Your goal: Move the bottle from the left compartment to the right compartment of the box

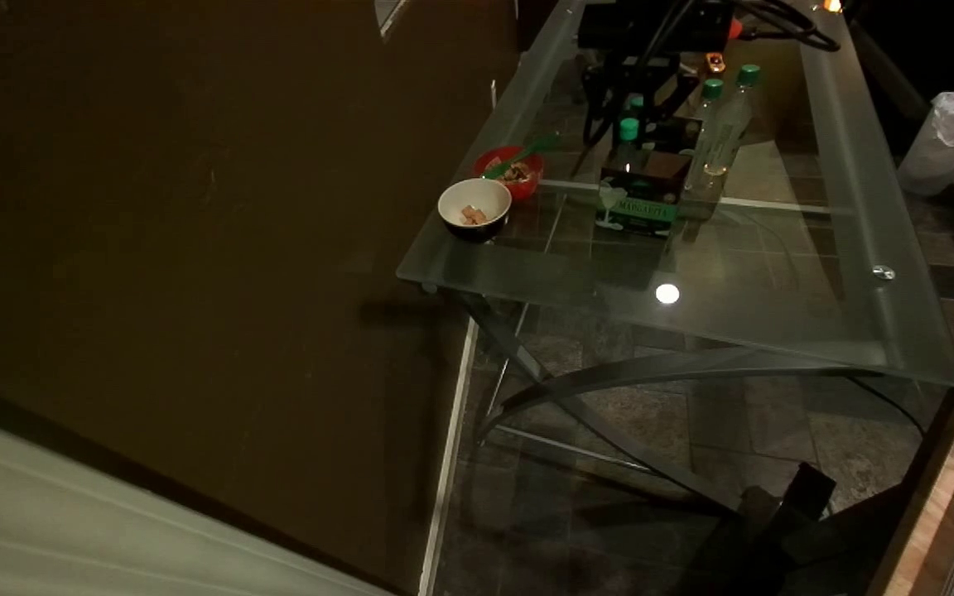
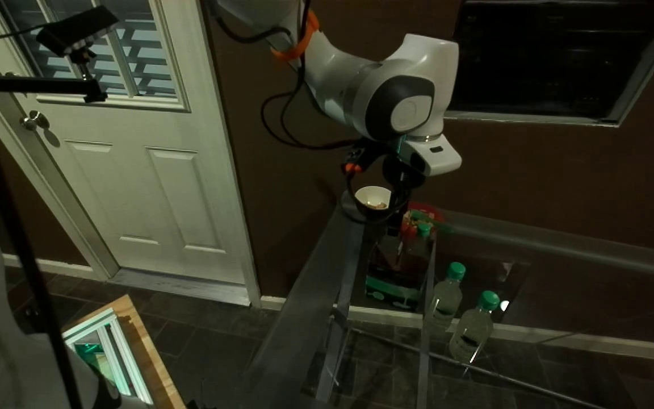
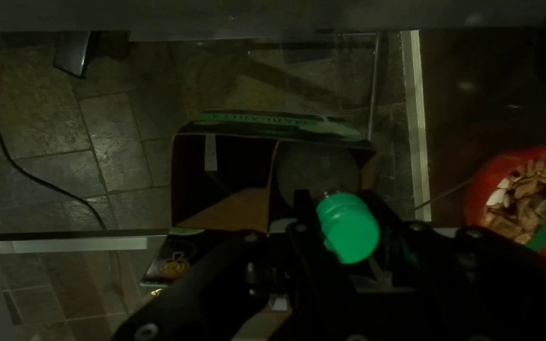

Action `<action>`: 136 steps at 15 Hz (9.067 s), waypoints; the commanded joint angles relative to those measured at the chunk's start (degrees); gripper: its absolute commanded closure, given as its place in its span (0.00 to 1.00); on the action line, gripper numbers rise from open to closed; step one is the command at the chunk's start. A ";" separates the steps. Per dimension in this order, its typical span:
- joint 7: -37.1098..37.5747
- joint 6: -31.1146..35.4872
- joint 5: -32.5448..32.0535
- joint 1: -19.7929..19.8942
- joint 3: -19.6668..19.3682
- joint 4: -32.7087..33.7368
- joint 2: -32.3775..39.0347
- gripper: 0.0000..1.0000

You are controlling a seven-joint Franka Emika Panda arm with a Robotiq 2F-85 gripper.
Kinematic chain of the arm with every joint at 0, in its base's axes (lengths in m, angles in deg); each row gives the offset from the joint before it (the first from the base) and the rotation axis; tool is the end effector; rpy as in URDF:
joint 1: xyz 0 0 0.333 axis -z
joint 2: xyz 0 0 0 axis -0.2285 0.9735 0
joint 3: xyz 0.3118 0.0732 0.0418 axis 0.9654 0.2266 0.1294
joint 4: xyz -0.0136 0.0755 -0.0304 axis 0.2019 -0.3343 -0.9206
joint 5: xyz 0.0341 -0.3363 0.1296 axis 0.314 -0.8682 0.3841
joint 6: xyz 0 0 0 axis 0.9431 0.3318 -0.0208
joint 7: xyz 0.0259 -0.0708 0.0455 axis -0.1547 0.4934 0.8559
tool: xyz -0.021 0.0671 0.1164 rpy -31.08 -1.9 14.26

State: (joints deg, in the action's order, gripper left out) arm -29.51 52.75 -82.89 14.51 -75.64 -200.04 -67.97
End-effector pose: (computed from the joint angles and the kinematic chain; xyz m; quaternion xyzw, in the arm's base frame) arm 0.5568 -0.0833 0.3075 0.8479 -0.5300 0.0088 0.0041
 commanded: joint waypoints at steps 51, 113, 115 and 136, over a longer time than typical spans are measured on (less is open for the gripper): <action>10.33 -11.40 -4.03 6.80 0.15 3.30 -14.85 0.93; 11.57 -10.39 -2.19 6.42 -0.20 -0.36 -12.54 0.93; 11.55 -10.18 -2.00 6.33 -0.24 -0.06 -11.36 0.93; 6.14 4.61 -0.34 5.73 -1.33 -0.02 -1.23 0.93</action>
State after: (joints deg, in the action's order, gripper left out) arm -21.41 56.23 -84.58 20.66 -76.12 -200.81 -69.99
